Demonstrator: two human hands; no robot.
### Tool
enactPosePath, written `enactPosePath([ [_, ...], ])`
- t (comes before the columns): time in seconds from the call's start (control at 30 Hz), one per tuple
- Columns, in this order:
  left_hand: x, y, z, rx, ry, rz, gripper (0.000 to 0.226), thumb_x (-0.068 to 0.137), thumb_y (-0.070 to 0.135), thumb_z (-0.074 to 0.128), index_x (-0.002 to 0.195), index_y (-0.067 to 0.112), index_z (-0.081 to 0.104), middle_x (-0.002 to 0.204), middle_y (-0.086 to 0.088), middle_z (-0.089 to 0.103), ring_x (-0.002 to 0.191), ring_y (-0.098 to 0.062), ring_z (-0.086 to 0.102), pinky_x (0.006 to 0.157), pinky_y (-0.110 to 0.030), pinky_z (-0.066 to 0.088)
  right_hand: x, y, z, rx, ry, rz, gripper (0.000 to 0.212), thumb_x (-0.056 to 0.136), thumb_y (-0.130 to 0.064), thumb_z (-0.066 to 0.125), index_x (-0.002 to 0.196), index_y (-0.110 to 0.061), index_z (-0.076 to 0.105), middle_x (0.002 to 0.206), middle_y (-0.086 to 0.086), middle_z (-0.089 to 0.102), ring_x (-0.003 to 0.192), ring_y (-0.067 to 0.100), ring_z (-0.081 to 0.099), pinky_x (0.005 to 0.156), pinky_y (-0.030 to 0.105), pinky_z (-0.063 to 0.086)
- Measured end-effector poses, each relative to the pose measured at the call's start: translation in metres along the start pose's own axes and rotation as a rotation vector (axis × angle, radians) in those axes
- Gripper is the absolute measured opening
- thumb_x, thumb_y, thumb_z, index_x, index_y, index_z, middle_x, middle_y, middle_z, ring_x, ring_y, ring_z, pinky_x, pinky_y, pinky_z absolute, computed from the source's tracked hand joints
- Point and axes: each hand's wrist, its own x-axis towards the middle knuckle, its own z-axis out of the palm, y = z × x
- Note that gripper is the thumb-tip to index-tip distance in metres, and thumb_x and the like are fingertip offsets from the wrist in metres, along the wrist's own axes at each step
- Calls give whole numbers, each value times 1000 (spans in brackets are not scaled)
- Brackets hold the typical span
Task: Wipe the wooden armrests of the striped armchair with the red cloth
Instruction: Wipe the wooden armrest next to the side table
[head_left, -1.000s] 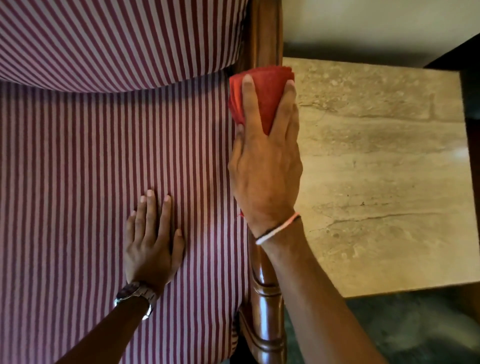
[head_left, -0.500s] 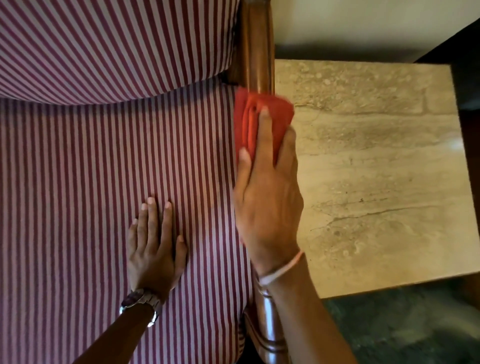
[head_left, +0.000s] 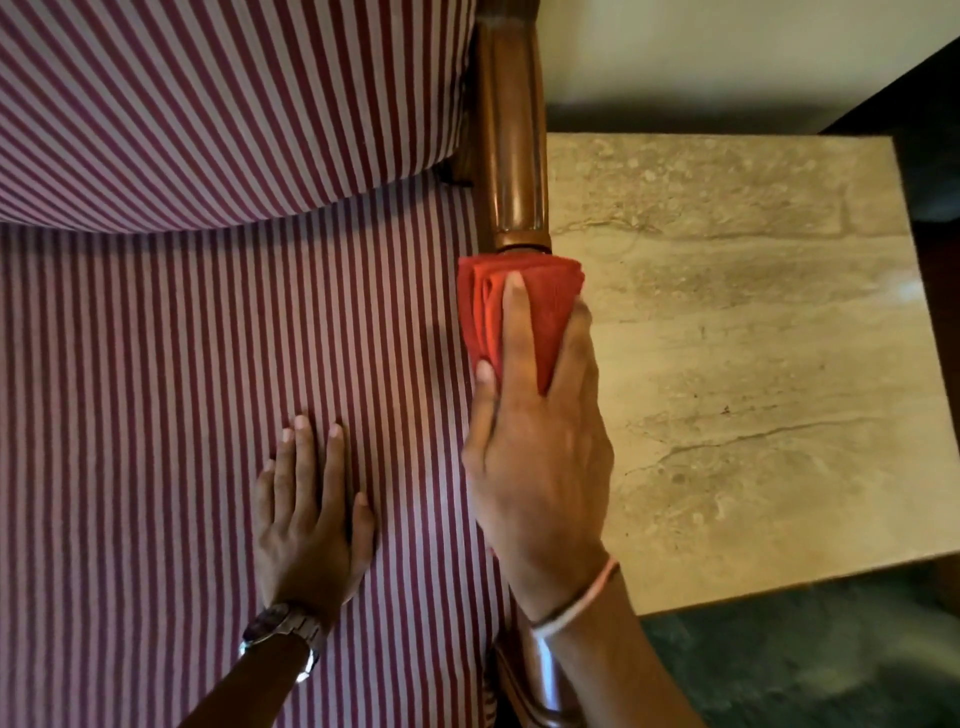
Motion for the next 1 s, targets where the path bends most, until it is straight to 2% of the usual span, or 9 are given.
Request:
enactPosePath([
  [0.07,-1,0,1,18,-5,1,69,101,44,28,162,14,18,171,-17,12,160,-29,11,128,-44,10,29,-4,5,87,146,-19,62,107,-48,25,164,-33,4,168,23,17,145,30,45,102,44,58],
  [0.17,-1,-1,1,20,-18,-2,69,101,45,27,162,15,15,172,-15,8,160,-29,8,128,-44,9,74,-16,6,71,259,-53,61,107,-46,31,164,-29,15,162,25,29,140,34,50,97,47,60],
  [0.37,-1,-1,4,20,-3,-7,69,101,45,27,162,14,17,172,-17,10,159,-31,14,127,-45,12,-50,15,17,2,111,-6,61,109,-47,30,164,-33,8,163,22,29,129,28,60,89,39,64],
  [0.47,-1,0,3,14,-1,1,69,102,45,26,162,14,16,172,-17,11,160,-30,12,128,-45,11,-26,14,18,10,120,-23,61,108,-46,31,164,-30,11,164,27,25,136,36,54,89,45,64],
  [0.53,-1,0,1,16,-2,-12,68,102,45,25,162,15,15,171,-17,12,160,-30,11,128,-45,10,19,1,15,62,151,-44,63,108,-45,31,164,-29,9,167,28,14,147,40,41,98,50,60],
  [0.63,0,1,-3,15,-1,-11,68,102,44,25,162,14,16,171,-18,14,159,-32,14,128,-45,11,47,-5,14,18,217,-83,63,108,-42,31,165,-23,11,171,26,4,159,40,13,122,54,37],
  [0.7,2,2,-3,12,5,-3,68,101,44,26,162,14,16,170,-18,15,159,-32,15,128,-45,11,16,4,18,-8,214,-114,62,109,-40,29,165,-19,11,172,22,1,161,35,4,128,53,26],
  [0.83,-1,1,2,2,21,-11,69,101,43,28,162,15,15,171,-17,13,160,-29,11,129,-43,9,-47,22,28,-94,190,-186,60,110,-37,25,164,-15,12,173,20,4,161,33,5,129,51,22],
  [1.0,-1,-1,5,-6,53,4,68,101,43,30,162,15,17,172,-15,12,160,-27,11,130,-41,8,41,-2,14,-41,235,-142,63,109,-37,30,164,-12,14,171,23,8,160,37,8,128,53,25],
])
